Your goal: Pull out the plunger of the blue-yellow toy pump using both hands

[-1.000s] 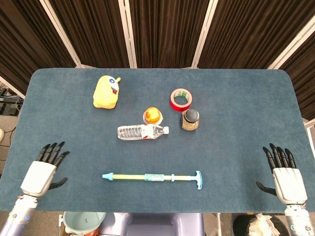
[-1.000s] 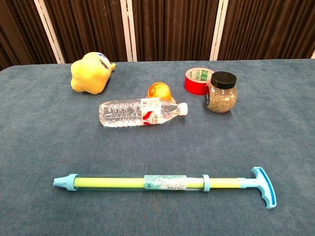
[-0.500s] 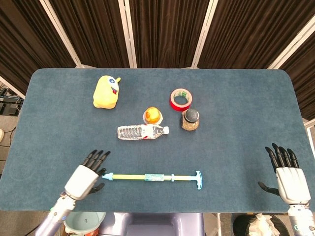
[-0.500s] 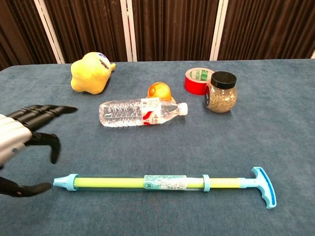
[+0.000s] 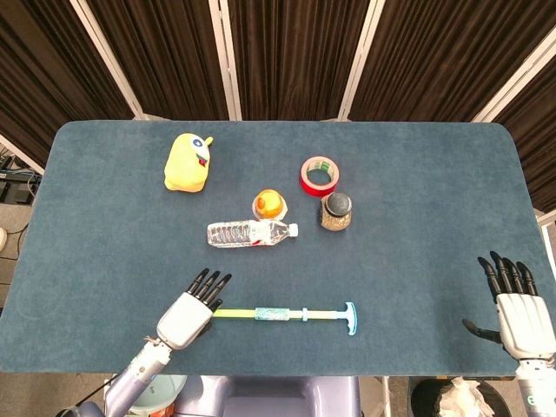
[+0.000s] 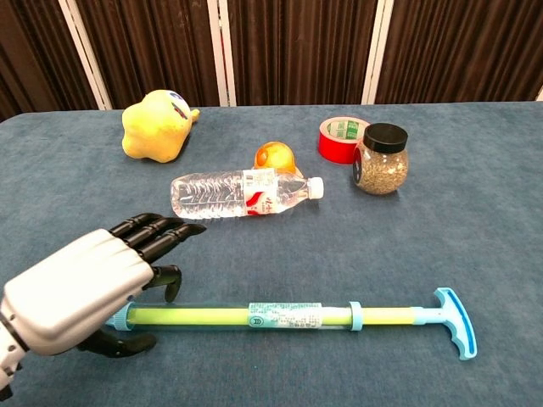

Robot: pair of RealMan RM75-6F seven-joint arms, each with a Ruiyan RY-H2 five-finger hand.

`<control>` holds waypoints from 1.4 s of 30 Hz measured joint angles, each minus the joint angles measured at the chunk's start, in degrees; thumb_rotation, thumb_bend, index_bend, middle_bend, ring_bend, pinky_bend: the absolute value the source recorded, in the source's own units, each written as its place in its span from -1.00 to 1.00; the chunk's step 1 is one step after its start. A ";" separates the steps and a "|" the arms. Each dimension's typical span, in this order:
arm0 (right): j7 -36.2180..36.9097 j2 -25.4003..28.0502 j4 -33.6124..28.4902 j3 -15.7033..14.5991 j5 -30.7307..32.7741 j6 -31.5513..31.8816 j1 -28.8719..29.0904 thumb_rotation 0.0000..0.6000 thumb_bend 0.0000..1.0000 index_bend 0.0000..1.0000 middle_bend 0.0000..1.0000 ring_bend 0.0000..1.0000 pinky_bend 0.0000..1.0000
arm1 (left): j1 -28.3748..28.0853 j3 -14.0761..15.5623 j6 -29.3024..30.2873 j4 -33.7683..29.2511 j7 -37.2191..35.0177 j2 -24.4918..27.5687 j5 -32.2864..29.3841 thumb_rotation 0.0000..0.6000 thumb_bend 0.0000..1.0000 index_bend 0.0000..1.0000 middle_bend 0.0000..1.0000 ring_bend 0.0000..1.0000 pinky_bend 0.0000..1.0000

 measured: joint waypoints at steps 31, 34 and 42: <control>-15.02 -8.59 -4.22 -5.09 0.91 -5.72 0.97 1.00 -0.84 -0.32 -1.00 -1.00 -1.00 | -3.16 0.22 6.51 10.95 -5.04 -7.28 1.07 1.00 0.20 0.42 -0.64 -0.92 -0.83; -17.44 -9.73 -6.19 -6.59 0.18 -6.44 0.72 1.00 -0.78 -0.20 -1.00 -1.00 -1.00 | -3.13 0.54 7.90 12.62 -5.90 -8.38 1.50 1.00 0.20 0.42 -0.64 -0.92 -0.80; -23.80 -16.80 -7.63 -6.30 0.16 -6.57 0.75 1.00 -0.68 -0.13 -1.00 -1.00 -1.00 | -3.12 2.03 8.90 17.54 -8.15 -11.20 2.04 1.00 0.20 0.42 -0.64 -0.91 -0.80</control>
